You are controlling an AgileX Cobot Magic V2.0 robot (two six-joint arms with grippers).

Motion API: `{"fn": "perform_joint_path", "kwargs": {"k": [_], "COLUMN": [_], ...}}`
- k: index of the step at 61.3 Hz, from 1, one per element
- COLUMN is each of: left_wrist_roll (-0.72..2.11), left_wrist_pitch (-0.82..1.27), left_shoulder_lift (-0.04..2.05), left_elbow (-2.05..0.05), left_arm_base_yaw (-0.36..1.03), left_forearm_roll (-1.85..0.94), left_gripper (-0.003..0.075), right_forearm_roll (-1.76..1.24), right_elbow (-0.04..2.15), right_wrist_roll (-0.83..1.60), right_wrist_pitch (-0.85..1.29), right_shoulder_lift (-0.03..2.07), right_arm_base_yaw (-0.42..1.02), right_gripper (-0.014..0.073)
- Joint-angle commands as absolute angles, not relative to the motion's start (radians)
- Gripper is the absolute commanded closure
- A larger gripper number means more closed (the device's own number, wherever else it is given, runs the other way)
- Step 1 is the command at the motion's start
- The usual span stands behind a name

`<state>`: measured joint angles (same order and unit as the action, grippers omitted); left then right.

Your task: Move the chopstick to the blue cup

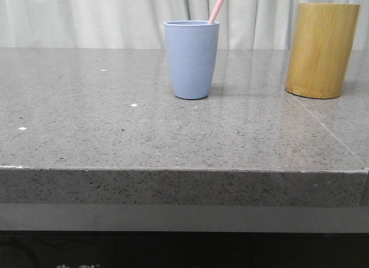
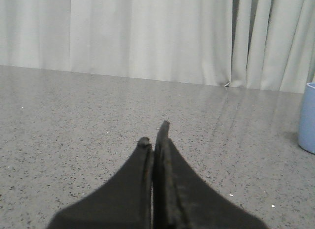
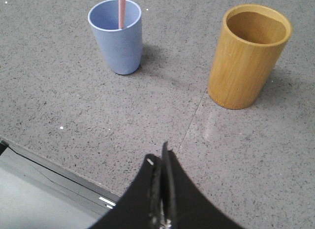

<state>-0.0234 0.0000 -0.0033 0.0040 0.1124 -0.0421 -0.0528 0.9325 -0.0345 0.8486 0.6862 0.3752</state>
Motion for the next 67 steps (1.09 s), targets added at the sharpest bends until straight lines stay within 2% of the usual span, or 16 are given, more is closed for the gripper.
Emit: {"fn": "perform_joint_path", "kwargs": {"k": [1,58,67], "left_wrist_roll": [-0.008,-0.008,-0.008], "left_wrist_pitch": [-0.089,-0.089,-0.089], "left_shoulder_lift": [-0.028,-0.028,-0.026], "left_elbow": [0.017,0.017,0.017], "left_arm_base_yaw": [0.109,0.109,0.111], "left_forearm_roll": [-0.056,-0.062,-0.062], "left_gripper": [0.0739,0.0739,0.0739], "right_forearm_roll": [-0.042,-0.041,-0.020], "right_elbow": [0.959,0.950,0.812], "right_wrist_roll": [-0.033,-0.033,-0.028], "right_wrist_pitch": [0.780,0.775,0.625], "right_shoulder_lift": [0.685,0.673,0.554], "right_arm_base_yaw": [0.369,0.370,0.265], "right_gripper": [0.0662,0.0662,0.0662]}}
